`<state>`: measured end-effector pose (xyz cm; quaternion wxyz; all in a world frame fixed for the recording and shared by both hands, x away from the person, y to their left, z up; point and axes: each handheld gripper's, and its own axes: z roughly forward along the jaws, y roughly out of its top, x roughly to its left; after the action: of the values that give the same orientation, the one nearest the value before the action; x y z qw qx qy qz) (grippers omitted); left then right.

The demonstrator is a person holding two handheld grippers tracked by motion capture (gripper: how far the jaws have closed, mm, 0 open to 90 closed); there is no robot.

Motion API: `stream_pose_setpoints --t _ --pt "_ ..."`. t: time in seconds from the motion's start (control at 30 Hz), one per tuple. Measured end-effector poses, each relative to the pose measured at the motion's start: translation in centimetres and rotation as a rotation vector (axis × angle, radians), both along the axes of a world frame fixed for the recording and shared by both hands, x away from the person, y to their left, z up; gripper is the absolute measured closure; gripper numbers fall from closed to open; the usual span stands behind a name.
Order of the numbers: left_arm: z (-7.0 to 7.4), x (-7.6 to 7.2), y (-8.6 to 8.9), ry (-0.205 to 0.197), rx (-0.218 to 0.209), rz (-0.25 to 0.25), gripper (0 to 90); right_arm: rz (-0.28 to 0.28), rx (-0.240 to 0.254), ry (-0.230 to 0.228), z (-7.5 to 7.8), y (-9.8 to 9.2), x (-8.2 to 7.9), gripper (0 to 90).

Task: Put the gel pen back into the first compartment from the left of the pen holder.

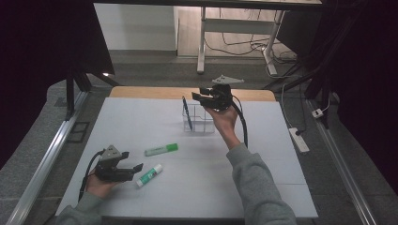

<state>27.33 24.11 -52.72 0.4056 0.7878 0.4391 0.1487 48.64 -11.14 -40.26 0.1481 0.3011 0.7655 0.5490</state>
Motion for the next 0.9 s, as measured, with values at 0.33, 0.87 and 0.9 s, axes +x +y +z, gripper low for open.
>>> stream_pose_setpoints --t 0.33,0.87,0.9 --pt "-0.1 0.0 0.0 0.003 0.002 -0.002 19.8 0.004 0.001 0.006 -0.3 -1.7 -1.3 52.9" --pt "-0.1 0.1 -0.1 0.007 0.008 -0.001 19.9 -0.008 -0.005 0.018 -1.2 -5.9 -4.0 52.4" --pt "-0.1 0.1 -0.1 0.008 0.008 -0.001 19.9 -0.011 -0.005 0.018 -1.3 -6.2 -4.2 52.4"
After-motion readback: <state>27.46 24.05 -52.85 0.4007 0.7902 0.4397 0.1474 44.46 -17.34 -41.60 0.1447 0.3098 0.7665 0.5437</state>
